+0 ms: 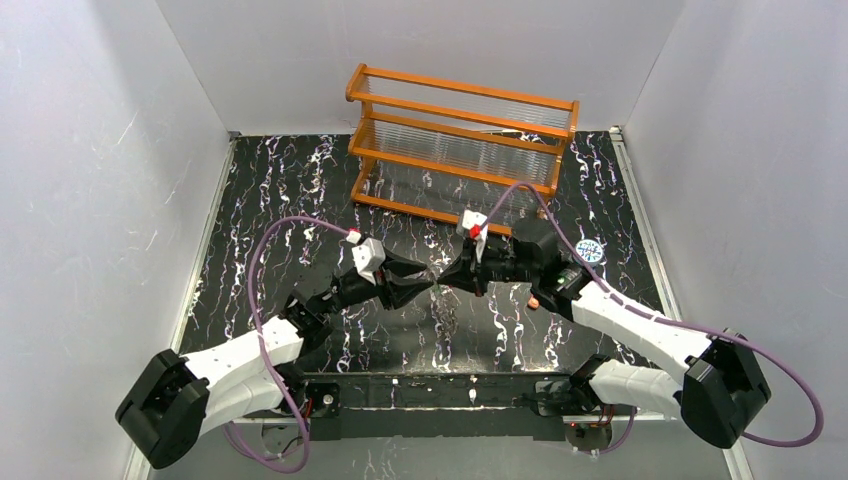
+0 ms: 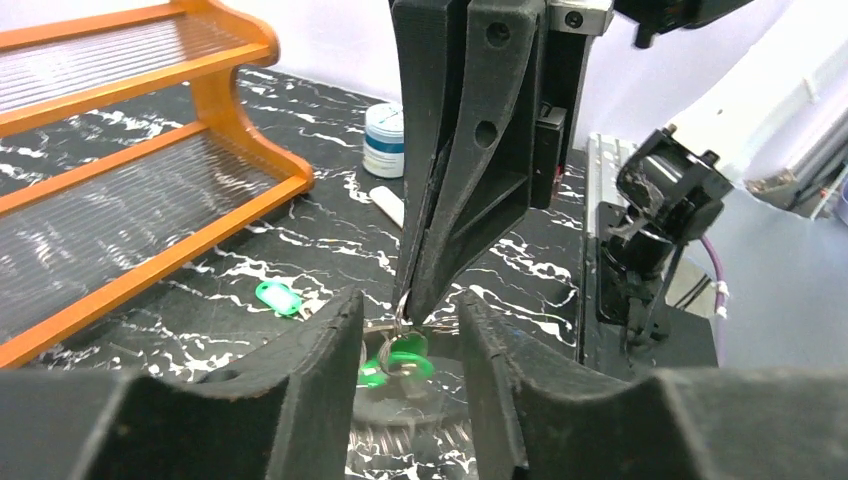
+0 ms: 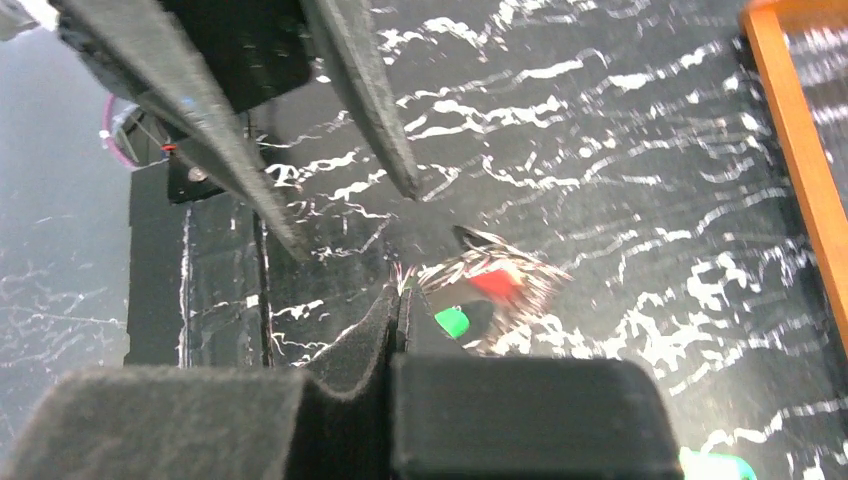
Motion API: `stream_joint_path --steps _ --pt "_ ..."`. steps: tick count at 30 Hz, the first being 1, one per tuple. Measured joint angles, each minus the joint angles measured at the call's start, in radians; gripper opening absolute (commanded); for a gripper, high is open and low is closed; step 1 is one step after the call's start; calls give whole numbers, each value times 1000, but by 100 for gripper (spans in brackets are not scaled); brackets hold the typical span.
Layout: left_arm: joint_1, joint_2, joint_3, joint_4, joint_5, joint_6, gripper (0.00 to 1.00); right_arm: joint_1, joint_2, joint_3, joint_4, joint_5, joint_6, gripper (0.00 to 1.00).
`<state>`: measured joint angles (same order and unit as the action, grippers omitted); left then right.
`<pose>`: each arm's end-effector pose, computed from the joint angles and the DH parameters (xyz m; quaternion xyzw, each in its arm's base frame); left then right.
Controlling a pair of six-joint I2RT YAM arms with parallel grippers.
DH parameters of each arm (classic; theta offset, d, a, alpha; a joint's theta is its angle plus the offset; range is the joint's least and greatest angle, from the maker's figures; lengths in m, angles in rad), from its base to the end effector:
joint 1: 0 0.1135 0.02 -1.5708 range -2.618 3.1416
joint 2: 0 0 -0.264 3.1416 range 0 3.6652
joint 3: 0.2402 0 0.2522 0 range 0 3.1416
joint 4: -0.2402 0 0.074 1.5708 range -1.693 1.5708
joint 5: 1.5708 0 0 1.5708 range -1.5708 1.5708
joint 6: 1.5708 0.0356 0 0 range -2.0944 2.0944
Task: Remove the keys from the keyring
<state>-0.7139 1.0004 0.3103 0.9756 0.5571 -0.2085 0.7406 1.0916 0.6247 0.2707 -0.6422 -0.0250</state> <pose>0.1423 -0.1482 0.2554 0.3572 0.5029 -0.4901 0.6159 0.1661 0.1808 0.2711 -0.4597 0.6056 0.4393 0.4785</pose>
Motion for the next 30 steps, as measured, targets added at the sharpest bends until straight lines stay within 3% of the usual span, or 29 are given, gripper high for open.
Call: stream_joint_path --steps 7,12,22,30 --pt "-7 -52 66 -203 -106 53 51 1 88 267 -429 220 27 1" --pt "-79 -55 102 -325 -207 86 56 20 199 442 -642 361 93 1" --pt "-141 47 132 -444 -369 256 56 43 266 549 -835 423 154 1" --pt "-142 84 182 -481 -338 448 55 43 320 625 -922 396 153 1"
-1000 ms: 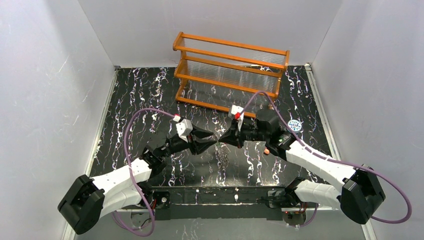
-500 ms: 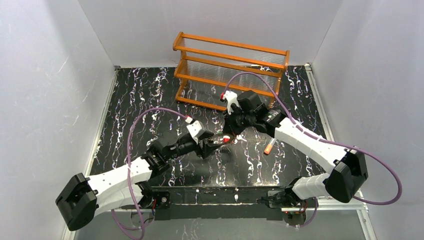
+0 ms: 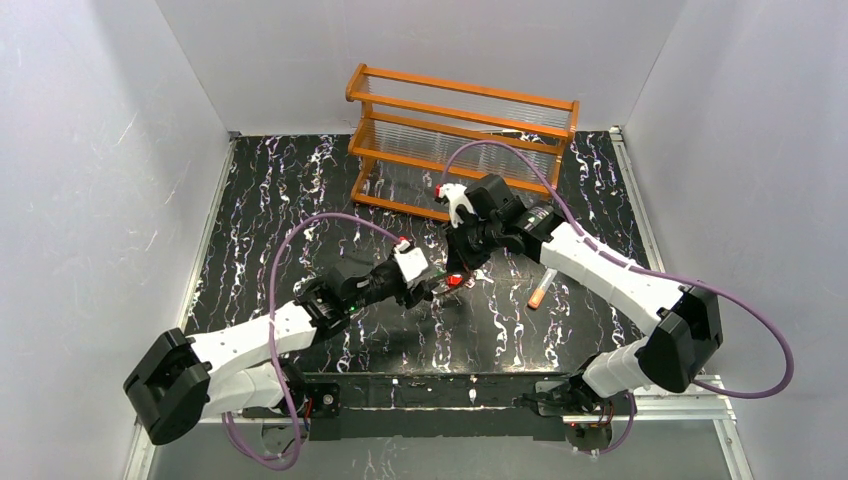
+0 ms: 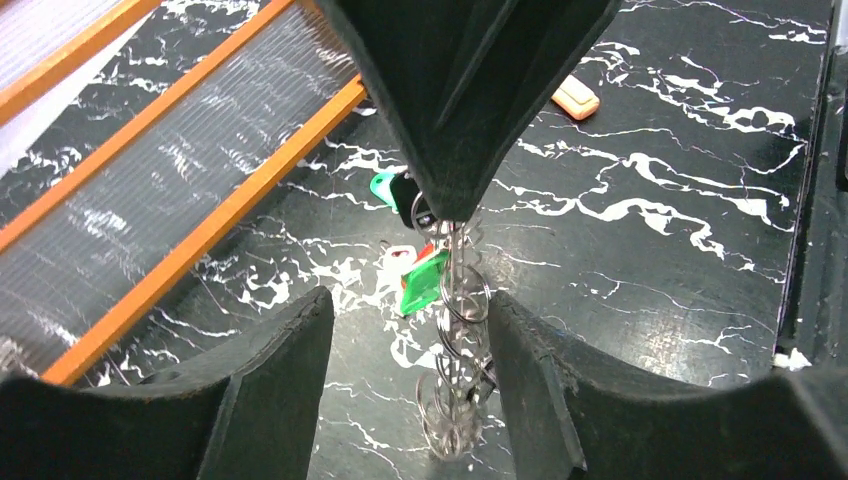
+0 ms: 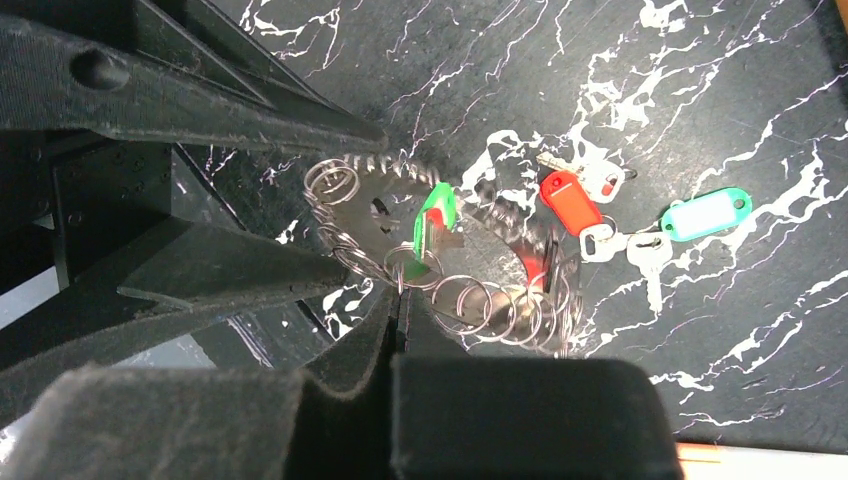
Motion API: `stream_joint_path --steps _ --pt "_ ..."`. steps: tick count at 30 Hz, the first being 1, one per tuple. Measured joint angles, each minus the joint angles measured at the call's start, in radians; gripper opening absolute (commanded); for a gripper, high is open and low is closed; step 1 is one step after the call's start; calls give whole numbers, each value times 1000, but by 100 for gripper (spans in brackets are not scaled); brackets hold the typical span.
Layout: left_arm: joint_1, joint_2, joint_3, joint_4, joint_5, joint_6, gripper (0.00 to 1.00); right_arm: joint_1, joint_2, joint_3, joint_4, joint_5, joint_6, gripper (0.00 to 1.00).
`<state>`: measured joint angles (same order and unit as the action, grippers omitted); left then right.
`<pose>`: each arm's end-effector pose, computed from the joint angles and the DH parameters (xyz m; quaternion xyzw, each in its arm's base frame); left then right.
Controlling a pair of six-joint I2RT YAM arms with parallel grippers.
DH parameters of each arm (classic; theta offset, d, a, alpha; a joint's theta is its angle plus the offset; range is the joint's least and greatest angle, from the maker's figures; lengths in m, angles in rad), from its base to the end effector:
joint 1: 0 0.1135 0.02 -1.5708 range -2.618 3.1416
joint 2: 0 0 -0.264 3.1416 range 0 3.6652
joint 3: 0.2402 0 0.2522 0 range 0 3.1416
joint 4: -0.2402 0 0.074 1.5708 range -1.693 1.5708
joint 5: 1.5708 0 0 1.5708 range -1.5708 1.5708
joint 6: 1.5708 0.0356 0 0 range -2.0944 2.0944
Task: Remove the keys from the keyring
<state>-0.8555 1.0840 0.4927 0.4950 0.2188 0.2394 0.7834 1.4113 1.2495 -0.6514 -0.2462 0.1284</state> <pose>0.1526 -0.1874 0.2496 0.4457 0.5901 -0.2796 0.6123 0.2093 0.2207 0.3151 -0.3396 0.8585 0.2640 0.2793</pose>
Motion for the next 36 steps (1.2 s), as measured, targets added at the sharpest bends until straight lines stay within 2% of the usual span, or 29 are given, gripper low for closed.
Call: stream_joint_path --steps 4,8,14,19,24,31,36 --pt "0 33 27 1 41 51 53 1 6 10 -27 -18 0 1" --pt "-1 73 32 -1 61 71 46 1 11 32 -51 -38 -2 1" --pt "-1 87 33 -3 91 45 37 1 6 27 -32 -56 -9 1" --pt "-1 84 32 11 157 -46 37 1 -63 -68 76 -47 -13 1" --pt "-1 46 8 77 239 -169 45 2 -190 -256 261 -41 -32 1" --pt "14 -79 -16 94 233 -245 45 2 -312 -491 528 -55 -90 1" --pt "47 -98 -15 78 201 -266 46 2 -360 -602 704 -71 -108 1"
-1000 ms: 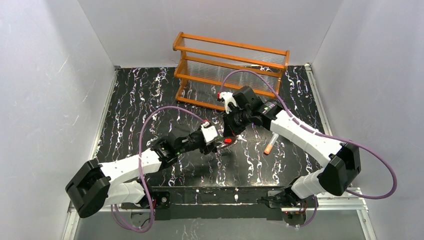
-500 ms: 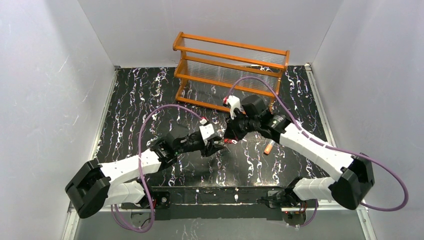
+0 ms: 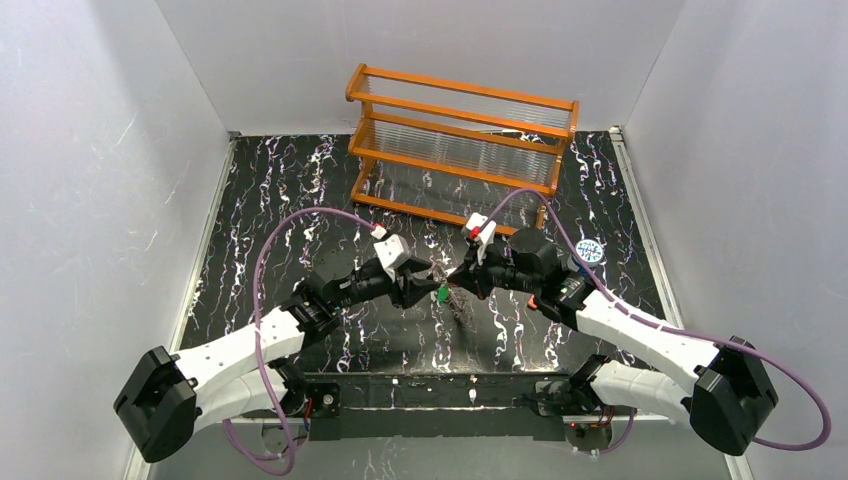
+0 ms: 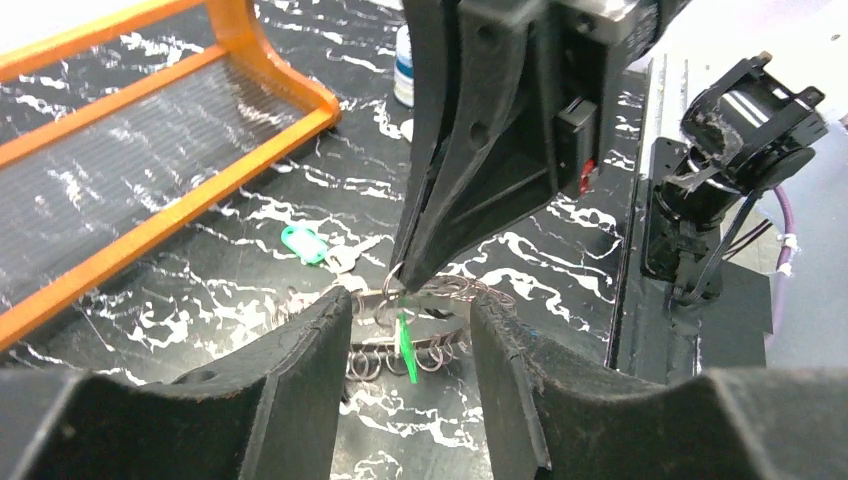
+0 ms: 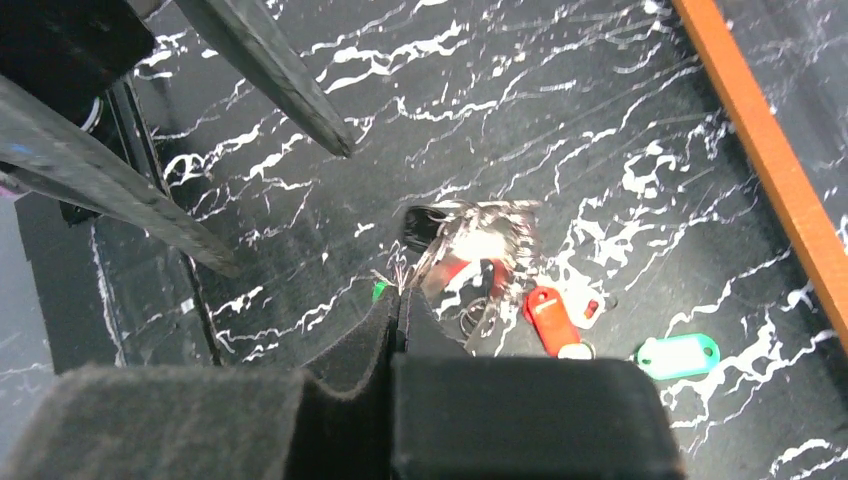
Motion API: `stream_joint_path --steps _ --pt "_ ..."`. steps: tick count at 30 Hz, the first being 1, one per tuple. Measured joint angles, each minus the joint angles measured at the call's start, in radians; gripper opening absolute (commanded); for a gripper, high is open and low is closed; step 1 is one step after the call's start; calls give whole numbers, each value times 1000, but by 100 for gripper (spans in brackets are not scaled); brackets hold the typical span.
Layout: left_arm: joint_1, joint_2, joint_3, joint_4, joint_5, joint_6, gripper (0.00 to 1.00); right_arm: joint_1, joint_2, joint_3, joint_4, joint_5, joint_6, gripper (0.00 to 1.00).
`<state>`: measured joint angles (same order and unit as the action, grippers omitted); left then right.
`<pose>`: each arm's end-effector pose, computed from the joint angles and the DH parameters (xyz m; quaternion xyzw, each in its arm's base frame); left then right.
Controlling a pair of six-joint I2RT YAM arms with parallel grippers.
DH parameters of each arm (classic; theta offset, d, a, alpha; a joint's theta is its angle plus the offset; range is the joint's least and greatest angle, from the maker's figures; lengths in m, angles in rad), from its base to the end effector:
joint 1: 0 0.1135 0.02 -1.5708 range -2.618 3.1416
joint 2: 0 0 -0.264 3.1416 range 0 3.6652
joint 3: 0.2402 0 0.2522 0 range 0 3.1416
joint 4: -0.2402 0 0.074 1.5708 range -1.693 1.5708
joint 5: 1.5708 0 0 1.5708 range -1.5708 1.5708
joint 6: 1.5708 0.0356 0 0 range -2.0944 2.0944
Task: Remove the keys from the keyring
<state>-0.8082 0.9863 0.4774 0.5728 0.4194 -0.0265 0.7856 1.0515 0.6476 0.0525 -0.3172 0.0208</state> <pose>0.1441 -0.1718 0.2735 0.3953 0.5609 -0.4193 0.5944 0.1611 0.1769 0.2645 -0.3860 0.7173 0.3410 0.4693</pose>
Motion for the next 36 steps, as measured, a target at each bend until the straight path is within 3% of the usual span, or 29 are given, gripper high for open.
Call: stream_joint_path --steps 6,13,24,36 --pt "6 15 0 -32 -37 -63 39 0 -17 -64 167 1 7 1" --pt "7 0 -56 -13 -112 -121 26 0 -27 -90 250 1 41 1" --pt "59 52 -64 54 -164 -183 25 0 -69 -131 321 -40 63 1" --pt "67 56 -64 85 7 -193 33 -6 -76 -191 425 -56 109 1"
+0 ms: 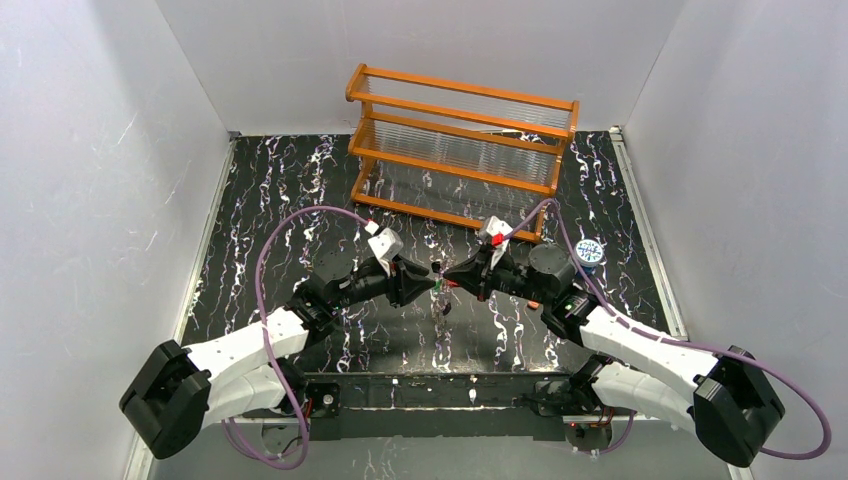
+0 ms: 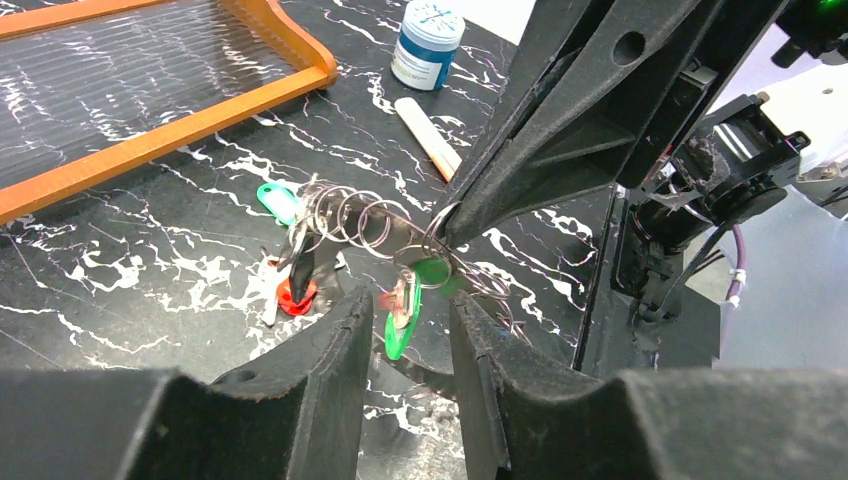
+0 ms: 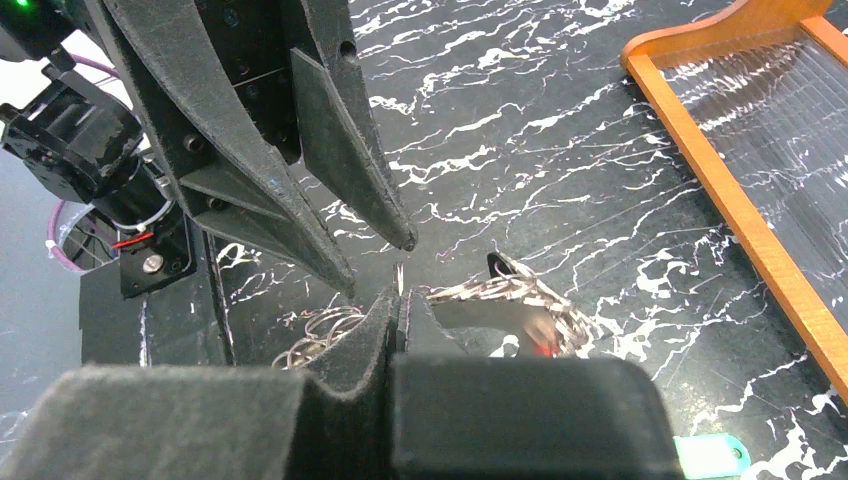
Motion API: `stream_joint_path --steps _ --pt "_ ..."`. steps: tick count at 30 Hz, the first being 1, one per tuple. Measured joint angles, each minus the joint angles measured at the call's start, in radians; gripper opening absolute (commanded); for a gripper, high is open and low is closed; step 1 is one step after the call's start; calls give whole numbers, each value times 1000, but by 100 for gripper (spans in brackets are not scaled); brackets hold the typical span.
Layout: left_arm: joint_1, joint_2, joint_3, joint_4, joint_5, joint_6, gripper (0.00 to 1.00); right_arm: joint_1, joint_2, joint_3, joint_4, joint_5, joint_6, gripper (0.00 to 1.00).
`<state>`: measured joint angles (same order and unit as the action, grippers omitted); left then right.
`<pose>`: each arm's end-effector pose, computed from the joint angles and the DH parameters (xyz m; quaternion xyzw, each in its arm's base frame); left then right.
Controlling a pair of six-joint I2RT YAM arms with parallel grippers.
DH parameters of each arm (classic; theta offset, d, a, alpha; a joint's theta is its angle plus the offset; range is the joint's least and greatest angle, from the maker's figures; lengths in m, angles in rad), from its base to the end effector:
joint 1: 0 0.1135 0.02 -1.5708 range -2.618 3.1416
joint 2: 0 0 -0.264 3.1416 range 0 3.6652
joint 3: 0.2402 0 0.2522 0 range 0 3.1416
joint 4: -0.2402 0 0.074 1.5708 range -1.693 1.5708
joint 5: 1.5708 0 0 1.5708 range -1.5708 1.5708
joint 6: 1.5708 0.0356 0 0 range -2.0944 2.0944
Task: Remove the keys from the keyring
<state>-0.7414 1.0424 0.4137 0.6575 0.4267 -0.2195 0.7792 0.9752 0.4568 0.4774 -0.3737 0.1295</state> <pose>0.1572 -0.1639 0.2490 0.3224 0.6188 -0.4548 0.5534 0.1484 0.1649 0.2584 -0.3482 0.6308 0.4190 0.5526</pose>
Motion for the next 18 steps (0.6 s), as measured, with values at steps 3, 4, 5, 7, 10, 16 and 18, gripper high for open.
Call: stream_joint_path --steps 3,4,5,7,10,16,18 --pt "0 -3 0 1 8 -1 33 0 -1 -19 45 -11 17 1" --pt "0 -3 0 1 8 -1 33 0 -1 -26 58 -16 23 1" --pt "0 -3 0 1 8 -1 33 0 -1 -29 68 -22 26 1" --pt "0 -3 0 2 10 0 33 0 -1 -32 83 -33 37 1" --pt "0 7 0 8 20 0 33 -1 -1 -39 123 -48 53 1" --pt "0 24 0 18 39 -2 34 -4 -1 -48 164 -60 82 1" --pt "0 24 0 27 45 -5 35 -6 -1 -48 181 -68 89 1"
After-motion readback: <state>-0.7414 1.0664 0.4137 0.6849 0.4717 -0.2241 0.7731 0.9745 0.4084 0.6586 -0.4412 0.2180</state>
